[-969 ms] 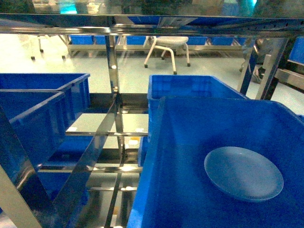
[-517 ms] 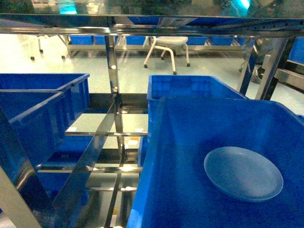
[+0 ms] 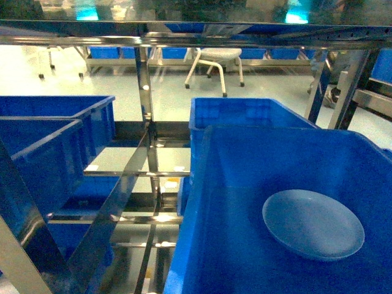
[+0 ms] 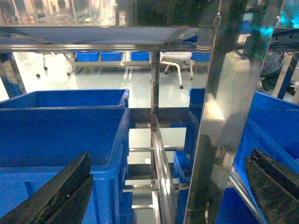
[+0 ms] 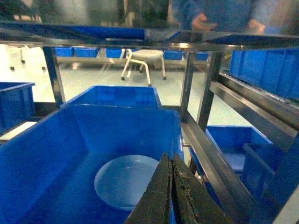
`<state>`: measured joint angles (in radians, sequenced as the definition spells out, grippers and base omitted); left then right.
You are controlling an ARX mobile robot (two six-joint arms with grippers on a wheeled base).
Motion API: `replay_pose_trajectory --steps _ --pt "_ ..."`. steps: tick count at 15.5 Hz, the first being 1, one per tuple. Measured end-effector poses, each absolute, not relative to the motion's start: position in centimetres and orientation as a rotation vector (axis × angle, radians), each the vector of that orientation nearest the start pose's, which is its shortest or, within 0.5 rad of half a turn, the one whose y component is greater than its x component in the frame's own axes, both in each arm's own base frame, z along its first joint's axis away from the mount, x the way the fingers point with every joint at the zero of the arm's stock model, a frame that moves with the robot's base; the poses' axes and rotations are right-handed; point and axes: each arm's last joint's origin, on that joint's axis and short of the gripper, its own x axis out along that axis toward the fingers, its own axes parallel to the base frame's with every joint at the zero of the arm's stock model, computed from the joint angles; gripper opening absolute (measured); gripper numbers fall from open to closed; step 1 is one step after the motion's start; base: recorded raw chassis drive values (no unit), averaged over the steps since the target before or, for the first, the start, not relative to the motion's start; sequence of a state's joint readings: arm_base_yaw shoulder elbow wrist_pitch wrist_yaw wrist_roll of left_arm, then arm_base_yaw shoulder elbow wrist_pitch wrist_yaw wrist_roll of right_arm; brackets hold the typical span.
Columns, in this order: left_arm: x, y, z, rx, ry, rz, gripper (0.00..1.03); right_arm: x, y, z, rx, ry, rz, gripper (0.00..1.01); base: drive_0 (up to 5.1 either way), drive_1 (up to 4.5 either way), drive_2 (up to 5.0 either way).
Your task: Place blue tray on left shelf second layer neatly
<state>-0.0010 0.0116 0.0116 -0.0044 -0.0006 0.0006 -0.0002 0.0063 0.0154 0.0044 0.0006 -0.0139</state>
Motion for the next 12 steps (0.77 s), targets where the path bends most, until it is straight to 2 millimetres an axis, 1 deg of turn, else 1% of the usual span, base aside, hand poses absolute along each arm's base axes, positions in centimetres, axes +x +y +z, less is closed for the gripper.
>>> replay_pose_trajectory --steps 1,2,3,4,6,12 --pt "9.77 -0.01 16.61 0.001 0.005 -0.001 0.98 9.72 0.0 16.69 -0.014 -0.002 0.0 0.19 0.0 0.0 0.0" --pt "9.77 -0.01 16.61 0.001 0.004 0.0 0.98 9.72 0.0 16.7 -0.014 -0.003 0.0 0.43 0.0 0.0 0.0" --pt "9.77 -0.01 16.61 0.001 0.005 0.0 0.98 9.72 0.0 16.7 -0.014 -0.003 0.0 0.56 0.0 0.0 0.0" --pt "9.77 -0.01 16.61 0.001 0.004 0.0 0.98 9.72 0.0 16.7 -0.014 -0.003 0.0 0.65 0.0 0.0 0.0" --pt "9.77 -0.01 16.61 0.001 0.004 0.0 0.98 9.72 0.0 16.7 -0.014 -0.003 0.0 0.7 0.0 0.0 0.0" --pt "9.77 -0.01 16.61 0.001 0.004 0.0 0.98 9.72 0.0 16.7 -0.014 -0.003 0.0 0.94 0.0 0.0 0.0"
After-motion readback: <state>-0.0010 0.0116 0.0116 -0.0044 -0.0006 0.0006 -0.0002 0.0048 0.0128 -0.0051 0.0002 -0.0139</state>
